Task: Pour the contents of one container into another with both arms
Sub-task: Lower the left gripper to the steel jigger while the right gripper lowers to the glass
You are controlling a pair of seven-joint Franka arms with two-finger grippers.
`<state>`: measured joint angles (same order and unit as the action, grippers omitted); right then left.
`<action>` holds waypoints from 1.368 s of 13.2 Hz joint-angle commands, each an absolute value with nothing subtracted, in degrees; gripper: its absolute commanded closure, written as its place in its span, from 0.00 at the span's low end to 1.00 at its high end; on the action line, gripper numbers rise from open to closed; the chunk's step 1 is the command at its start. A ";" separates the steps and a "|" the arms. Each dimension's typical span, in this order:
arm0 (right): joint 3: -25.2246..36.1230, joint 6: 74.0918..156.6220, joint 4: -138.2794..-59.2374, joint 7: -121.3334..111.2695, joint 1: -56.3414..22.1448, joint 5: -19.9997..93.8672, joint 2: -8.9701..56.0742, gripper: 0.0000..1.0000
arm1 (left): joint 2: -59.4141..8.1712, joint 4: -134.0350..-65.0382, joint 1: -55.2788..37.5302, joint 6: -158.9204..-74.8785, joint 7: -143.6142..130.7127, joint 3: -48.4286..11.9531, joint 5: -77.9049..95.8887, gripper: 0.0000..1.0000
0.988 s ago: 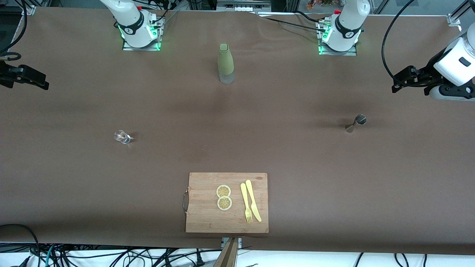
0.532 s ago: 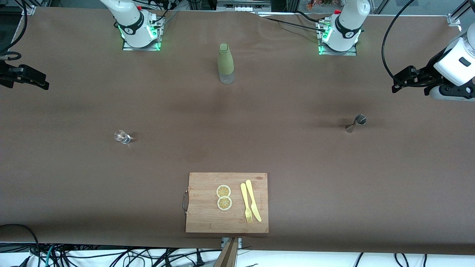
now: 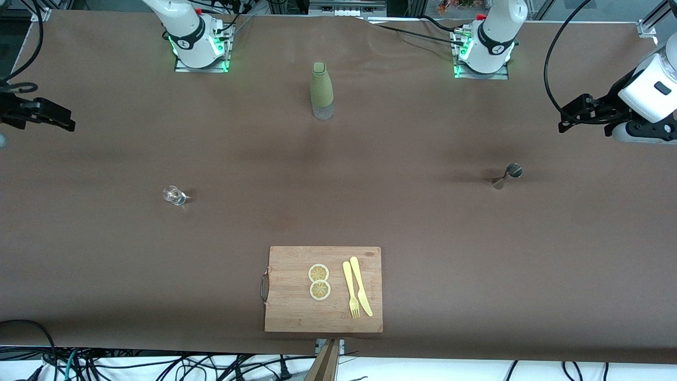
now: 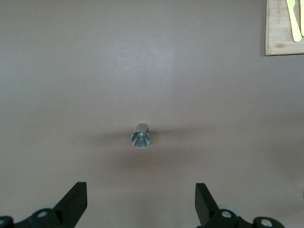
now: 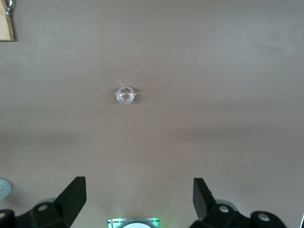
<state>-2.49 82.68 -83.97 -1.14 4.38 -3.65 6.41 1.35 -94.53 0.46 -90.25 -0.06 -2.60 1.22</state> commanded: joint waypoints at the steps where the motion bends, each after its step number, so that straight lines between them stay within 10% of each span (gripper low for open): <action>1: -2.64 83.59 -86.75 -0.61 4.75 -2.81 5.80 0.00 | 2.20 -95.45 0.79 -91.05 0.00 -3.08 0.09 0.00; 11: 1.13 77.07 -86.75 -8.81 5.36 -2.99 8.52 0.00 | 1.58 -95.62 1.49 -91.05 0.17 -3.08 0.44 0.00; 18: 2.99 93.83 -89.55 -52.24 9.05 -3.34 13.44 0.00 | -3.16 -97.64 10.89 -92.28 25.91 -2.20 8.26 0.00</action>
